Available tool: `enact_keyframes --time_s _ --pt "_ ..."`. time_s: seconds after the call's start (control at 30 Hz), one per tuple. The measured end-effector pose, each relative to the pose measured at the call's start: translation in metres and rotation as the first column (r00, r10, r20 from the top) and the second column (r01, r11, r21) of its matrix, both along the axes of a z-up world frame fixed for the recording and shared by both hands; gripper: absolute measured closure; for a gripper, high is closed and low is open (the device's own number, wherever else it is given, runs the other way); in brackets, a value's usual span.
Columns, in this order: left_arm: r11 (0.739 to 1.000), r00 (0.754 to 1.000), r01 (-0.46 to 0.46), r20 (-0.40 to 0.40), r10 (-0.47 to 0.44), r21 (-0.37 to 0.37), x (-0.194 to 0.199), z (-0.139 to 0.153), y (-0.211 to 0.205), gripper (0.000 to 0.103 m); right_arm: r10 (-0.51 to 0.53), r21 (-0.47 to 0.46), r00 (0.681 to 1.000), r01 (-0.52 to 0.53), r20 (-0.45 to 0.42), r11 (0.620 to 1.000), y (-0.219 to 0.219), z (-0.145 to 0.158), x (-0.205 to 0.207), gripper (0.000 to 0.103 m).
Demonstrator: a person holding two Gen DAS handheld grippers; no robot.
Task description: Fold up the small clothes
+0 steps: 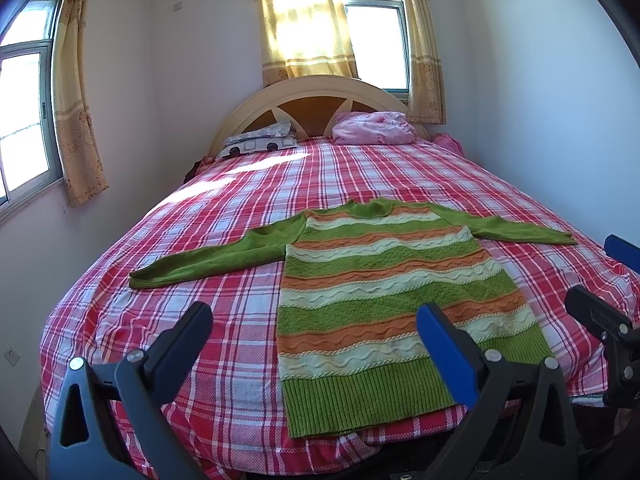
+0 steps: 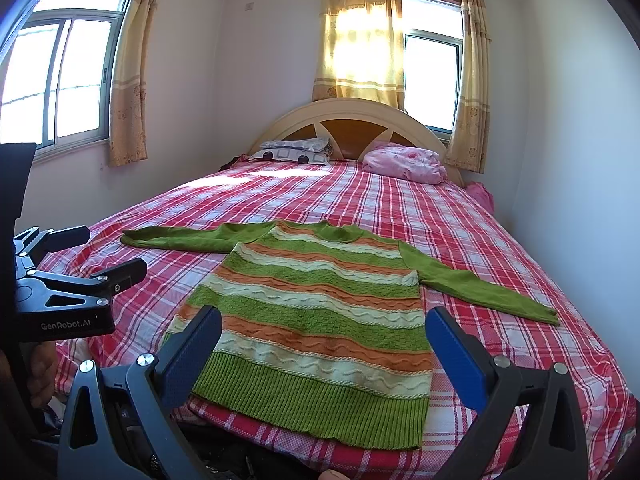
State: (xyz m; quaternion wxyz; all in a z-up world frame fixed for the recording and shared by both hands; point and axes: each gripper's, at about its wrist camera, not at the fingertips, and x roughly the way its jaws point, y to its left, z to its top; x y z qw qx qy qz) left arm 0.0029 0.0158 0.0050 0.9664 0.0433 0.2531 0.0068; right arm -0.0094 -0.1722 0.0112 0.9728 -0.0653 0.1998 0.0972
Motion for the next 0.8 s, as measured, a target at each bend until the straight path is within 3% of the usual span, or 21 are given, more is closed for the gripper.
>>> enact_keyframes --time_s 0.8 --pt "1.0 1.0 -0.018 0.014 0.018 -0.009 -0.0002 0.0032 0.008 0.0 0.004 0.001 1.0 -0.004 -0.006 1.0 0.0026 -0.0026 0.0009 0.001"
